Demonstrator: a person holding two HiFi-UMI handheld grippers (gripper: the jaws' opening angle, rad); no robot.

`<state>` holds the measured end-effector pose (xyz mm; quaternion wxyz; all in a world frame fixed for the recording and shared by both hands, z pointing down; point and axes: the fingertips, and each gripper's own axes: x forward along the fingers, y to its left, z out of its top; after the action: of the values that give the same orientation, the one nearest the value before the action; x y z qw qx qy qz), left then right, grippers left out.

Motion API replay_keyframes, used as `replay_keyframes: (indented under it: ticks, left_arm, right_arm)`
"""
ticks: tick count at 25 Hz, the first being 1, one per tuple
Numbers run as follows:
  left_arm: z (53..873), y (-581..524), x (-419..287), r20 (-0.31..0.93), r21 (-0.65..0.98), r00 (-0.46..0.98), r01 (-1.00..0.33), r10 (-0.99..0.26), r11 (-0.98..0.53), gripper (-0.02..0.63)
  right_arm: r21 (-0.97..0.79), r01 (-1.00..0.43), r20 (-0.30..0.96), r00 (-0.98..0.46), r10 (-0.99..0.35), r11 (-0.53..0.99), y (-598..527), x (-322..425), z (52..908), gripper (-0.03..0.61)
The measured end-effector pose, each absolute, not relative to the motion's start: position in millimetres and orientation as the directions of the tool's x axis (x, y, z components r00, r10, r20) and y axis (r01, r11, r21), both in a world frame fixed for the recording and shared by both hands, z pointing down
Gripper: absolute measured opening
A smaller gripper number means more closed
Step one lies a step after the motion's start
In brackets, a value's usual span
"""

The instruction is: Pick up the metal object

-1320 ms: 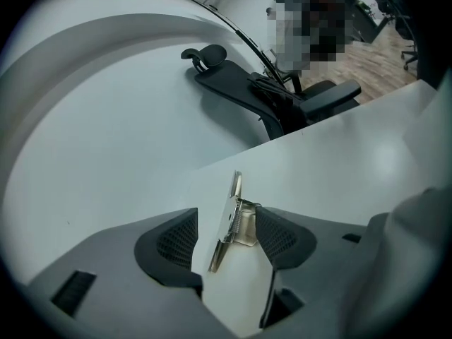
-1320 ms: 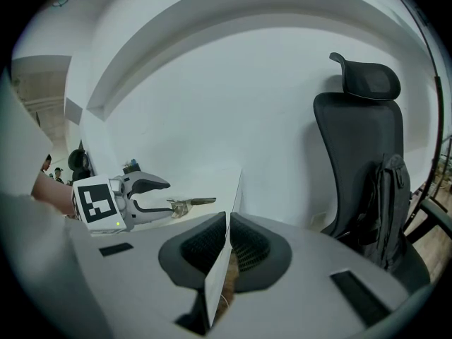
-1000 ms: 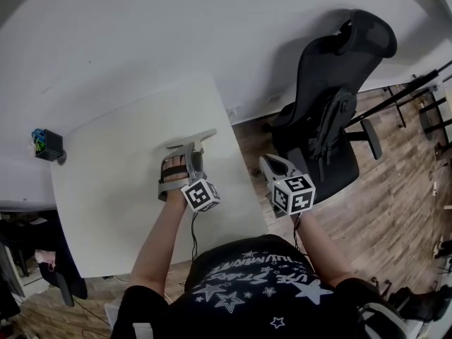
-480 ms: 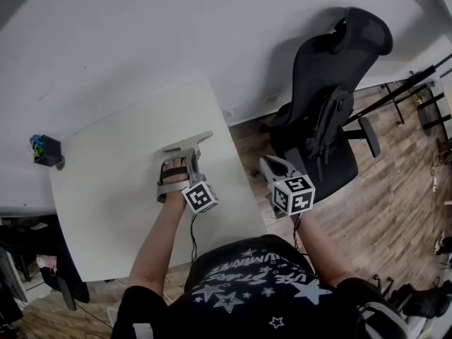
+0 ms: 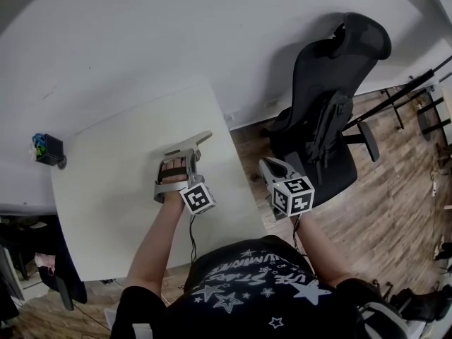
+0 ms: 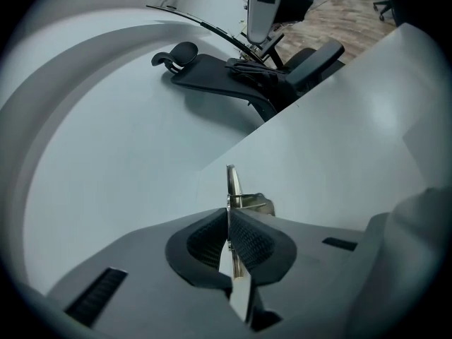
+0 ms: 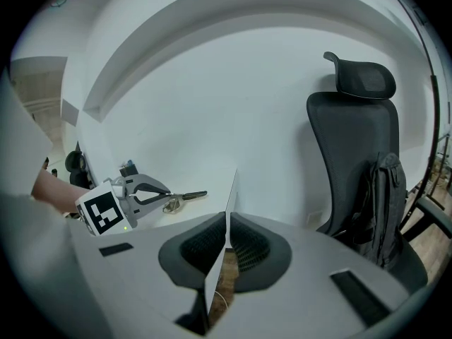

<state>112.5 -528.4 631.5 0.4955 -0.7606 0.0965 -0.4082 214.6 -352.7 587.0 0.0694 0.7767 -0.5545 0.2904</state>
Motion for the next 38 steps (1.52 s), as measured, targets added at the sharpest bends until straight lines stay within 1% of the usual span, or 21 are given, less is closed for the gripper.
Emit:
replay_keyframes:
  ticks: [4, 8, 11, 16, 23, 27, 38]
  left_arm:
    - [613, -524, 109, 0.502, -0.839, 0.664, 0.218, -0.554, -0.499, 0.025]
    - [590, -522, 105, 0.450, -0.856, 0.677, 0.141, -0.583, -0.497, 0.025]
    - [577, -519, 98, 0.428, -0.848, 0.669, 0.064, -0.608, -0.526, 0.025]
    - [557, -511, 77, 0.424, -0.805, 0.633, -0.063, -0.647, -0.589, 0.025]
    - [535, -486, 40, 0.408, -0.761, 0.571, -0.218, -0.713, -0.611, 0.025]
    - [527, -464, 15, 0.414, -0.710, 0.527, -0.323, -0.742, -0.626, 0.025]
    - [512, -376, -50, 0.410, -0.568, 0.415, -0.581, -0.812, -0.583, 0.025]
  right_arm:
    - [-0.210, -0.908, 0.517, 0.211, -0.829, -0.362, -354, 210, 580, 0.049]
    - [-0.207, -0.919, 0.494, 0.197, -0.847, -0.335, -355, 207, 572, 0.049]
    - [-0.215, -0.928, 0.476, 0.171, -0.863, -0.303, -355, 202, 565, 0.049]
    - [-0.221, -0.945, 0.447, 0.123, -0.886, -0.242, -353, 195, 552, 0.049]
    - [-0.218, -0.967, 0.420, 0.031, -0.907, -0.134, -338, 179, 541, 0.049]
    - [-0.230, -0.969, 0.406, -0.016, -0.914, -0.085, -323, 170, 539, 0.049]
    - [-0.241, -0.969, 0.383, -0.149, -0.912, 0.057, -260, 146, 535, 0.049]
